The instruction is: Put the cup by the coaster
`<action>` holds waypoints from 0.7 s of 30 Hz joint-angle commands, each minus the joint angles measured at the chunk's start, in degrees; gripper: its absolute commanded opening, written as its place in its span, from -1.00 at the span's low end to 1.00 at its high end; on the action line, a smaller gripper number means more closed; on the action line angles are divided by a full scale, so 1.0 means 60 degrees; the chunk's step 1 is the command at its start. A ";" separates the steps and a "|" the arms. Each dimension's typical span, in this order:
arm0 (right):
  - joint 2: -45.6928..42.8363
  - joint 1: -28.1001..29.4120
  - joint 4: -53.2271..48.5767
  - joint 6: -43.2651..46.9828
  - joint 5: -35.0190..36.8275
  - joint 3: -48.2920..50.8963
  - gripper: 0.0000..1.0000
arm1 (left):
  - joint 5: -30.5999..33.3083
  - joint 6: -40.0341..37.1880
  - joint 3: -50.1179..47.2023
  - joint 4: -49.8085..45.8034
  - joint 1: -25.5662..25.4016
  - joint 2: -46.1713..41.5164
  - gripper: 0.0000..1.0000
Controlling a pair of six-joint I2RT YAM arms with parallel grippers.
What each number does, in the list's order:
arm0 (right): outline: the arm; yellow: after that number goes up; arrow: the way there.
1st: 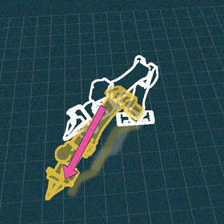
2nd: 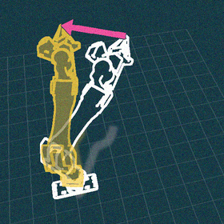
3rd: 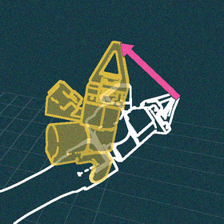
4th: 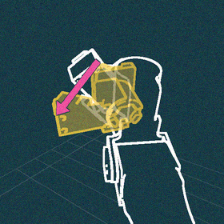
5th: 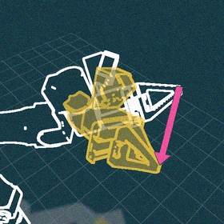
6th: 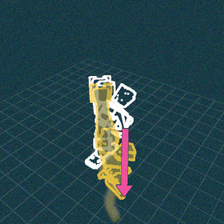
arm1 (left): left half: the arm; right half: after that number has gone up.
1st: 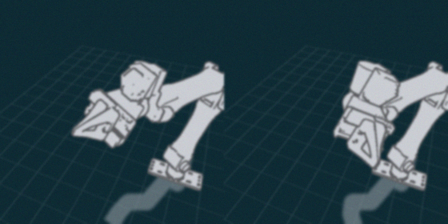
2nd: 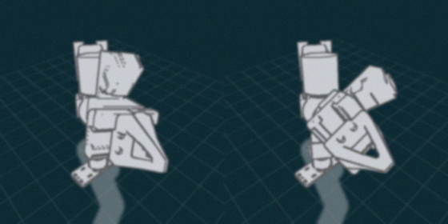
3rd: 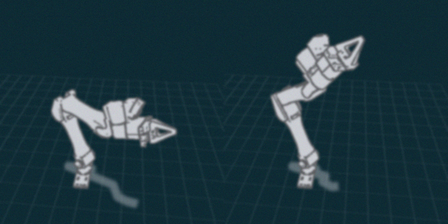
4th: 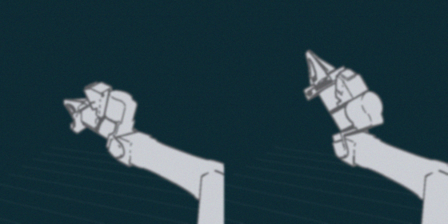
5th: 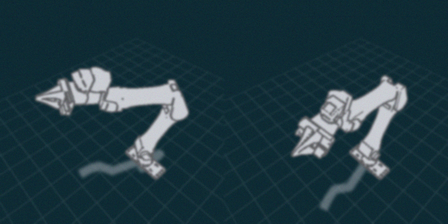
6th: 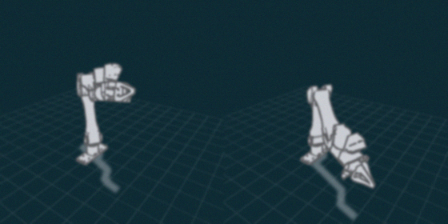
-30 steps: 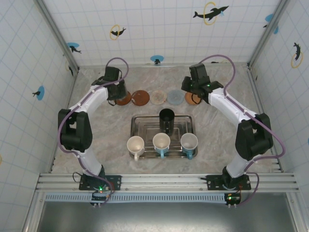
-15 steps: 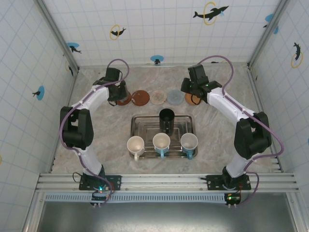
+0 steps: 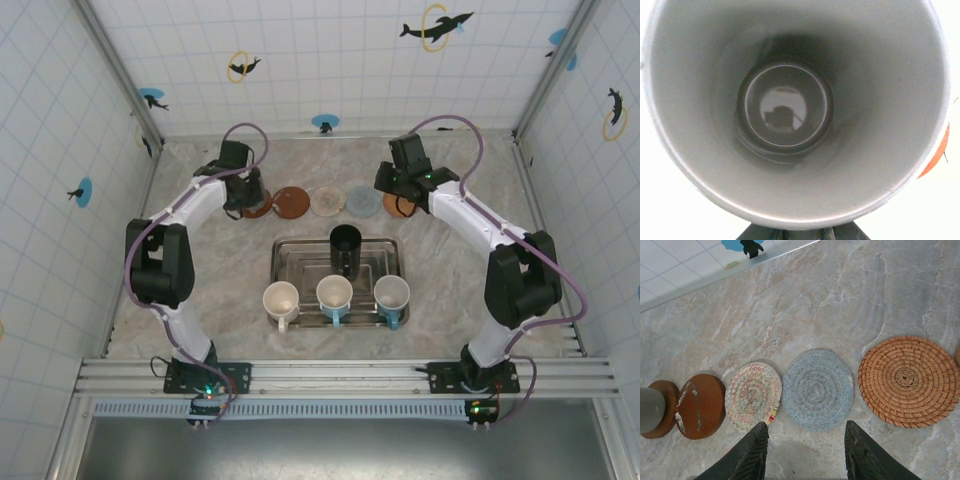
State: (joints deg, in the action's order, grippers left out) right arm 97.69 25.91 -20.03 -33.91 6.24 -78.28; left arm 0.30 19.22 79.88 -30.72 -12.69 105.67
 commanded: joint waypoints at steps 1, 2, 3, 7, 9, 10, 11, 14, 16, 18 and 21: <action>0.0168 0.0076 -0.0011 0.0040 0.0088 -0.0371 -0.13 | 0.0189 -0.0289 0.0419 0.0506 0.0034 -0.0018 -1.00; 0.0169 0.0080 -0.0009 0.0027 0.0095 -0.0371 -0.13 | 0.0186 -0.0295 0.0427 0.0491 0.0020 0.0004 -1.00; 0.0169 0.0076 -0.0004 0.0038 0.0088 -0.0373 -0.13 | 0.0212 -0.0278 0.0446 0.0477 0.0033 0.0018 -1.00; 0.0180 0.0074 0.0012 0.0027 0.0081 -0.0373 -0.13 | 0.0239 -0.0260 0.0471 0.0389 0.0038 0.0056 -1.00; 0.0183 0.0076 0.0000 0.0030 0.0073 -0.0358 -0.13 | 0.0241 -0.0256 0.0471 0.0374 0.0035 0.0067 -1.00; 0.0183 0.0076 0.0014 0.0028 0.0073 -0.0357 -0.13 | 0.0233 -0.0255 0.0471 0.0374 0.0034 0.0071 -1.00; 0.0183 0.0081 0.0003 0.0029 0.0060 -0.0357 -0.13 | 0.0237 -0.0245 0.0464 0.0374 0.0050 0.0082 -1.00; 0.0183 0.0076 0.0023 0.0029 0.0059 -0.0357 -0.13 | 0.0260 -0.0235 0.0464 0.0363 0.0035 0.0140 -1.00; 0.0183 0.0076 0.0025 0.0031 0.0059 -0.0353 -0.13 | 0.0284 -0.0230 0.0457 0.0359 0.0045 0.0150 -1.00; 0.0177 0.0076 0.0019 0.0028 0.0059 -0.0343 -0.13 | 0.0273 -0.0230 0.0457 0.0359 0.0033 0.0164 -1.00; 0.0183 0.0076 0.0016 0.0031 0.0059 -0.0342 -0.13 | 0.0298 -0.0223 0.0460 0.0359 0.0033 0.0169 -1.00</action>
State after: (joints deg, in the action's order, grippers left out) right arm 98.13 25.91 -20.05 -33.85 6.20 -78.26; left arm 0.67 19.25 79.92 -30.81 -12.69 106.52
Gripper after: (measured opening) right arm 0.436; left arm 0.151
